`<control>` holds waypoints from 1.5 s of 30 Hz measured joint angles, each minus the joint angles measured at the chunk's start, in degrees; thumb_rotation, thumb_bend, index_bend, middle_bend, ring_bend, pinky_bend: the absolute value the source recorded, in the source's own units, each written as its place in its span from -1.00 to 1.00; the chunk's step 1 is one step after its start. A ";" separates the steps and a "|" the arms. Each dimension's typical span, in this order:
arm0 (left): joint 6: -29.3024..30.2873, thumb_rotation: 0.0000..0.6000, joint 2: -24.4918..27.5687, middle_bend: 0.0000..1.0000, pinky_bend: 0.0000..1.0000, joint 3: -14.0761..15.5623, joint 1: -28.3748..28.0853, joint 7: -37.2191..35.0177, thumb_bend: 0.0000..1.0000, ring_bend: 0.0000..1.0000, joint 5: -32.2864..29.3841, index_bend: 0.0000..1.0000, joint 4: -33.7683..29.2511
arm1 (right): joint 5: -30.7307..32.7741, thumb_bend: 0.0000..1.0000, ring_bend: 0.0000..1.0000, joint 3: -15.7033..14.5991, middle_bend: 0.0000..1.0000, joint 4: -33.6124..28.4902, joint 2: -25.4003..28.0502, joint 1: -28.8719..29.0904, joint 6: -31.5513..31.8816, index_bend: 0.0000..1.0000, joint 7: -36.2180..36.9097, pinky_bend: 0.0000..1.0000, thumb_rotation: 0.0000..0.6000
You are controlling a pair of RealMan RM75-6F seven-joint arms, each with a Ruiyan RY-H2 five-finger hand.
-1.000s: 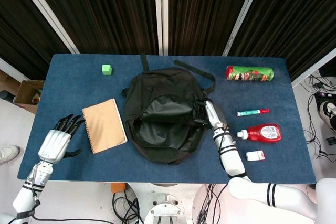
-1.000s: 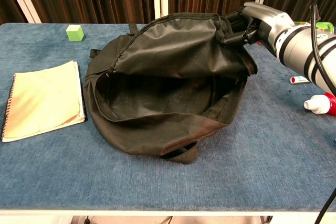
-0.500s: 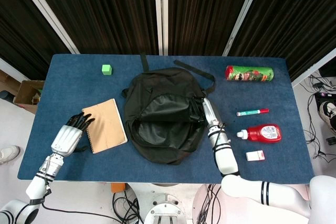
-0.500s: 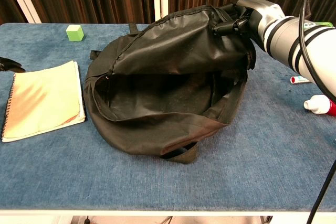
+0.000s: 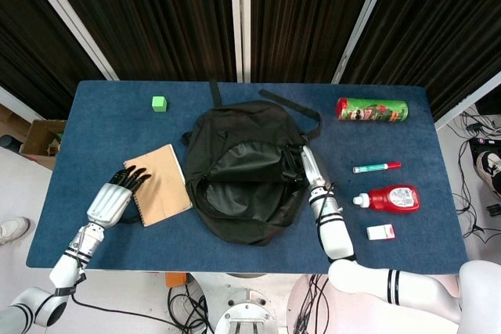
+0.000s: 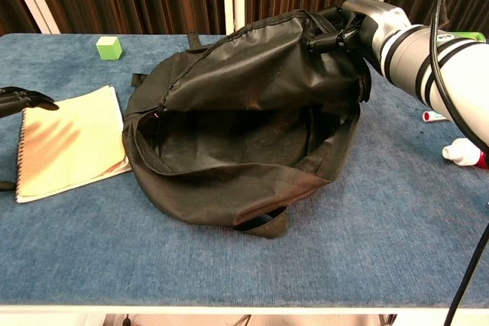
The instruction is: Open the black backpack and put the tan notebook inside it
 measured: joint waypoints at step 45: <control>13.23 1.00 -19.10 0.12 -0.39 -1.37 -4.35 -12.46 -0.31 -0.13 1.11 0.18 32.82 | 0.24 0.16 -0.32 0.31 0.20 -0.06 1.33 0.03 -1.49 0.55 2.45 -0.76 1.00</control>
